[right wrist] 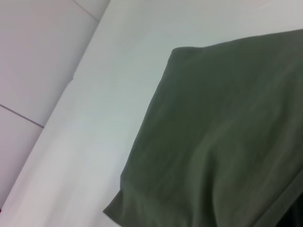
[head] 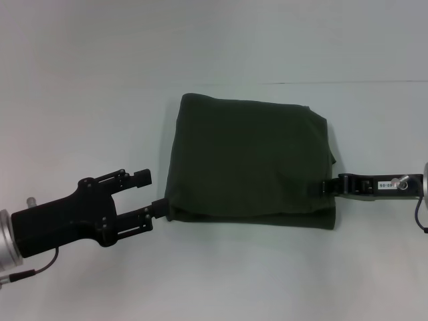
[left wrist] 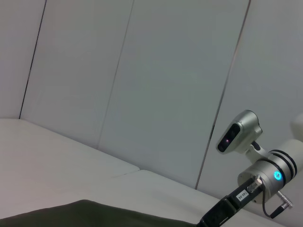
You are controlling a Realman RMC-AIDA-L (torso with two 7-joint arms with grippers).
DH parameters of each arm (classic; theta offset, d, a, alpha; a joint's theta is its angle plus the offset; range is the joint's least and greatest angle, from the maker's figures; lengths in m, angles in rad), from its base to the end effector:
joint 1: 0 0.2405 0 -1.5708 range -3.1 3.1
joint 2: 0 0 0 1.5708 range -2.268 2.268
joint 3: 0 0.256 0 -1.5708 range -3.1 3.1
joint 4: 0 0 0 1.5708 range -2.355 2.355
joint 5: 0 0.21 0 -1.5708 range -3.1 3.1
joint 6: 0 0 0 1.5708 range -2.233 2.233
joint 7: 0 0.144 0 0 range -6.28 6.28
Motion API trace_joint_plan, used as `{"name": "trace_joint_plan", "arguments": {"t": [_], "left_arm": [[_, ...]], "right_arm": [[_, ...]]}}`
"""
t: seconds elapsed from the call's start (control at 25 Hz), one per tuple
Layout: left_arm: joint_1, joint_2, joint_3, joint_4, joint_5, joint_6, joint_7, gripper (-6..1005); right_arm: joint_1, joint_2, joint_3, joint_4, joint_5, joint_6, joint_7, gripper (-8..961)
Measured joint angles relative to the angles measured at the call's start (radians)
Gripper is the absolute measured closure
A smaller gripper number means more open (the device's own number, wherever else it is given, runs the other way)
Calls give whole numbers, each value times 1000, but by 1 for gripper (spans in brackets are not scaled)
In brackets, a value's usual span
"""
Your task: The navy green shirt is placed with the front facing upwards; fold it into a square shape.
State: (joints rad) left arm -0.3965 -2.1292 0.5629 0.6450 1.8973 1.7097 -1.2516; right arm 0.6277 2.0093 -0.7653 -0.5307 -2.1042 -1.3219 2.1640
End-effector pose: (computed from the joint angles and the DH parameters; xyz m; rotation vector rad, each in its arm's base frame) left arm -0.2774 0.2849 0.0044 -2.5732 -0.6142 -0.9953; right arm 0.2795 0.3639 -0.0075 -2.3580 1.6649 0.5224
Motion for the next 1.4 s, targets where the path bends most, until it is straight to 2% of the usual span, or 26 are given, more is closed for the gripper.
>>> {"name": "trace_joint_plan", "arguments": {"t": [0.12, 0.44, 0.88, 1.2, 1.32, 1.4], "left_arm": [[-1, 0, 0, -1, -1, 1, -1, 274], [-11, -1, 2, -3, -2, -2, -1, 273], [-29, -4, 4, -4, 2, -16, -1, 273], [-36, -2, 2, -5, -3, -49, -1, 273], [-40, 0, 3, -5, -3, -53, -1, 273], [-42, 0, 1, -5, -3, -53, -1, 273]], "right_arm": [[-8, -5, 3, 0, -6, 16, 19, 938], [-40, -19, 8, 4, -9, 50, 56, 938], [-63, -24, 22, 12, -7, 99, 57, 862], [-96, -37, 163, -72, -2, 116, 54, 689], [-80, -41, 198, -116, 3, 90, 55, 624], [-61, -42, 201, -125, 15, 83, 55, 539]]}}
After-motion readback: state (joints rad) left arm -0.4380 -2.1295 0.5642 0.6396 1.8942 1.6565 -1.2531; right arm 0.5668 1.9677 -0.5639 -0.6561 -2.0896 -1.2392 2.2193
